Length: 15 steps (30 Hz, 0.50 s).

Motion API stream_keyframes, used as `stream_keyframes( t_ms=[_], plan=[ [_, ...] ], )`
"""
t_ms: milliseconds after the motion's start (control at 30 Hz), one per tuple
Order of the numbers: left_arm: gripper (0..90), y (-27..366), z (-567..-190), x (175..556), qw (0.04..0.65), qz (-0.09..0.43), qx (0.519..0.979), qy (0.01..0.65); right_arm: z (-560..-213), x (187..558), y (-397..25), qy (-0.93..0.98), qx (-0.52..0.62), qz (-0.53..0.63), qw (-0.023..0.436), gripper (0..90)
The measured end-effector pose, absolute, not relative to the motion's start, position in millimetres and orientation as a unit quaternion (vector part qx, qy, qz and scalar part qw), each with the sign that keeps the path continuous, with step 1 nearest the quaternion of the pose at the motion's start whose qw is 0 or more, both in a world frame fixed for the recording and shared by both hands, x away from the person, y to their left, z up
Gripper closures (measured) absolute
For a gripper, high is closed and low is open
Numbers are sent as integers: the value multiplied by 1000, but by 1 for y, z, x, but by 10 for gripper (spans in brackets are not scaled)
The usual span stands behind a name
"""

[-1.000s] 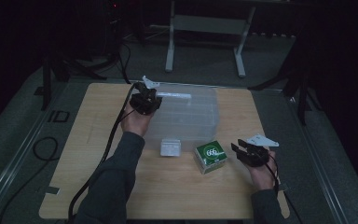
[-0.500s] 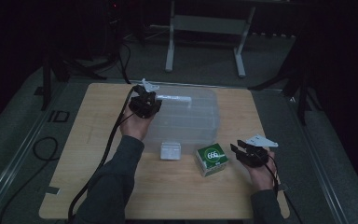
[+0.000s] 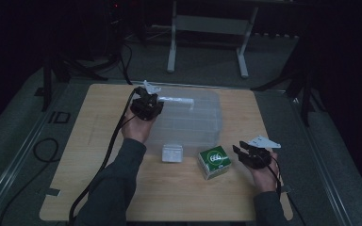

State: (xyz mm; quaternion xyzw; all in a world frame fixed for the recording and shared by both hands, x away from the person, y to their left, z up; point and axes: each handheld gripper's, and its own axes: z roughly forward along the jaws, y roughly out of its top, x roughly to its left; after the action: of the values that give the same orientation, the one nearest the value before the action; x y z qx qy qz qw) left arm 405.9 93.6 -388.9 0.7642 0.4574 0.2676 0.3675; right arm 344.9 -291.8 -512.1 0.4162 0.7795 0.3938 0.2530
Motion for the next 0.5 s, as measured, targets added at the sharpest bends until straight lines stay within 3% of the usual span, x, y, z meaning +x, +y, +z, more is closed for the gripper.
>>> stream_keyframes(
  t_ms=[500],
  plan=[
    [768,92,-388,403,363,270,761,466,-511,345,-290,782,412,394,253,605]
  ],
)
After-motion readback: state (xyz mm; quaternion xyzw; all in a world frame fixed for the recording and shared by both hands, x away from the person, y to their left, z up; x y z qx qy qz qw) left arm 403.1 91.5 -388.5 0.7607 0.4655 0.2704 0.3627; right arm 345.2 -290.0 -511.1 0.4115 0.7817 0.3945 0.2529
